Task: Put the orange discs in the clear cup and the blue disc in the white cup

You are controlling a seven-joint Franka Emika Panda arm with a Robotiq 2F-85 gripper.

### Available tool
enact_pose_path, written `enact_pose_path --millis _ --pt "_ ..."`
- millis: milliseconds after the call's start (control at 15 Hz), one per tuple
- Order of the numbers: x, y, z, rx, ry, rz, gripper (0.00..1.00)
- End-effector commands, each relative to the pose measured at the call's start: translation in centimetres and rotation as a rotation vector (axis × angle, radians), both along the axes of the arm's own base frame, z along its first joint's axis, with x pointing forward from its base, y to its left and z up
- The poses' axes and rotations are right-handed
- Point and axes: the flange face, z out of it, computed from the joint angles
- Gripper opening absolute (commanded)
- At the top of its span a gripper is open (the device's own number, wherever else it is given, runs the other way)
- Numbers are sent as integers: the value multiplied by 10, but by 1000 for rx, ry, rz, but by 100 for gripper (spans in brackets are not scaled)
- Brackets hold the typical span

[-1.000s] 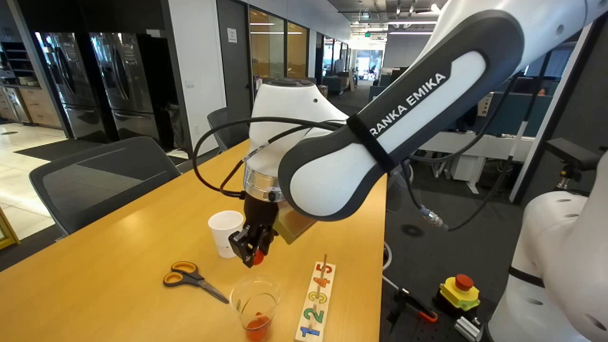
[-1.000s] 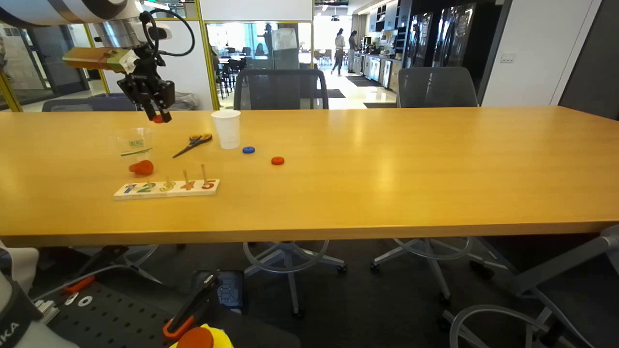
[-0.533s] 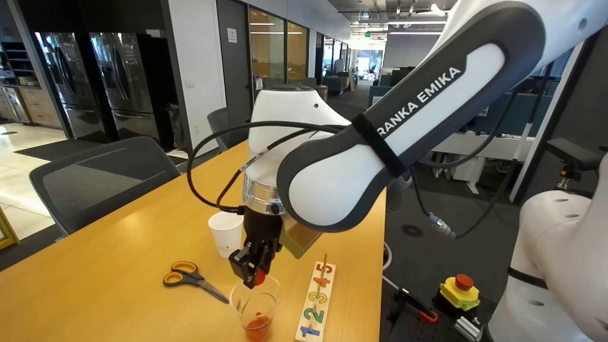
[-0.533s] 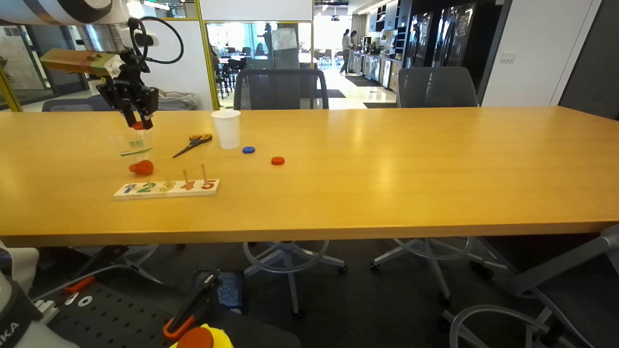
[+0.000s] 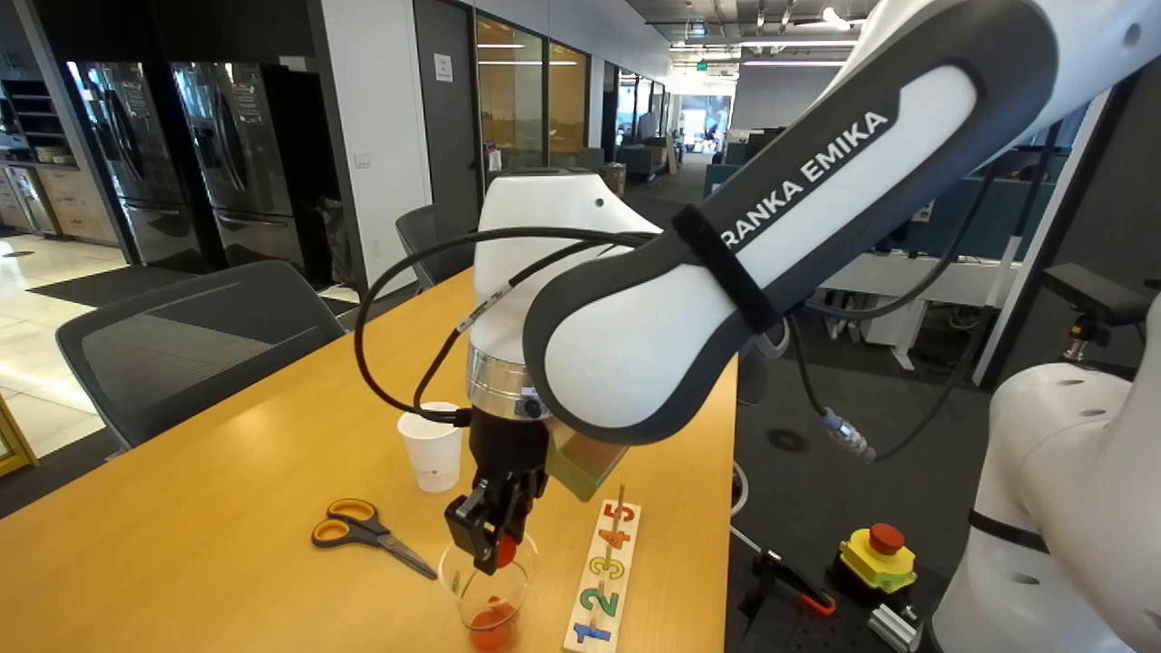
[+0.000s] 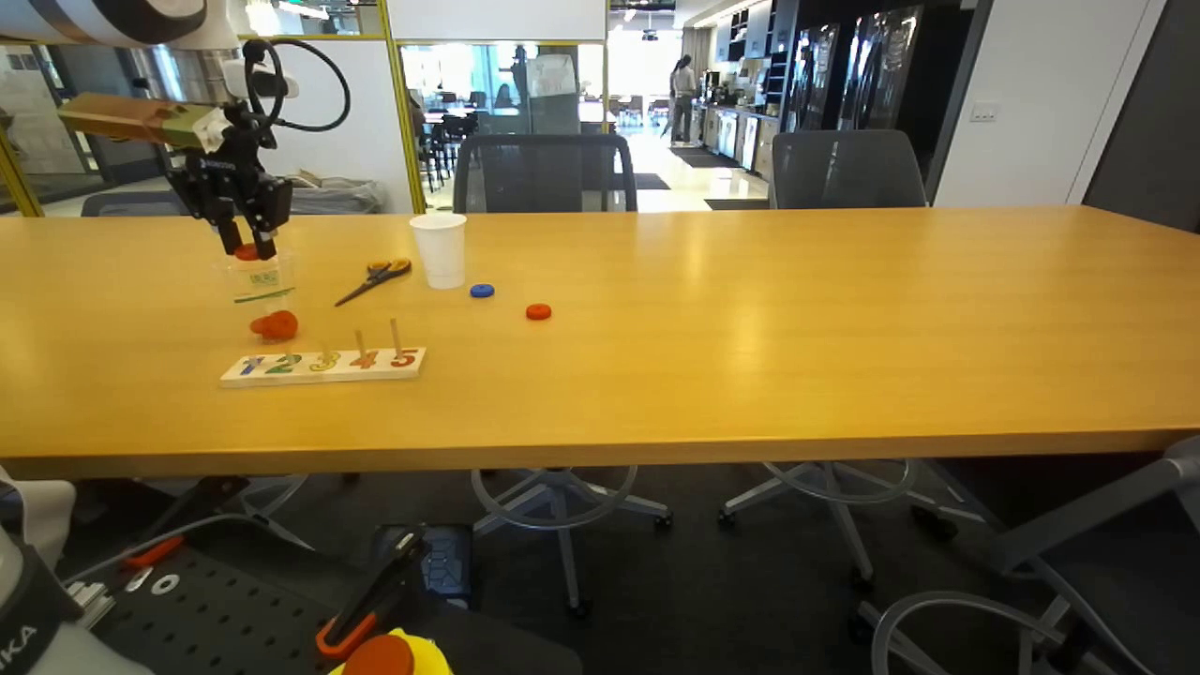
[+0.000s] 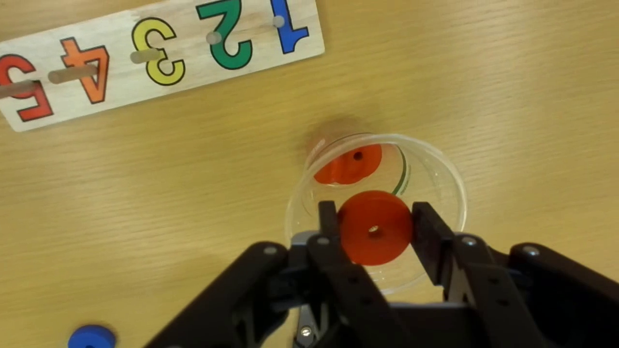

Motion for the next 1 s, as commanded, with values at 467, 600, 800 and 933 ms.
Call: enact_pose_path --millis 467,600,800,933 --pt "29 -40 15 36 -53 -97 100" --pt "44 -62 16 36 -80 -146 100" --pt "75 -104 8 -11 -124 -218 100" --pt "95 -132 0 -53 -145 -242 100"
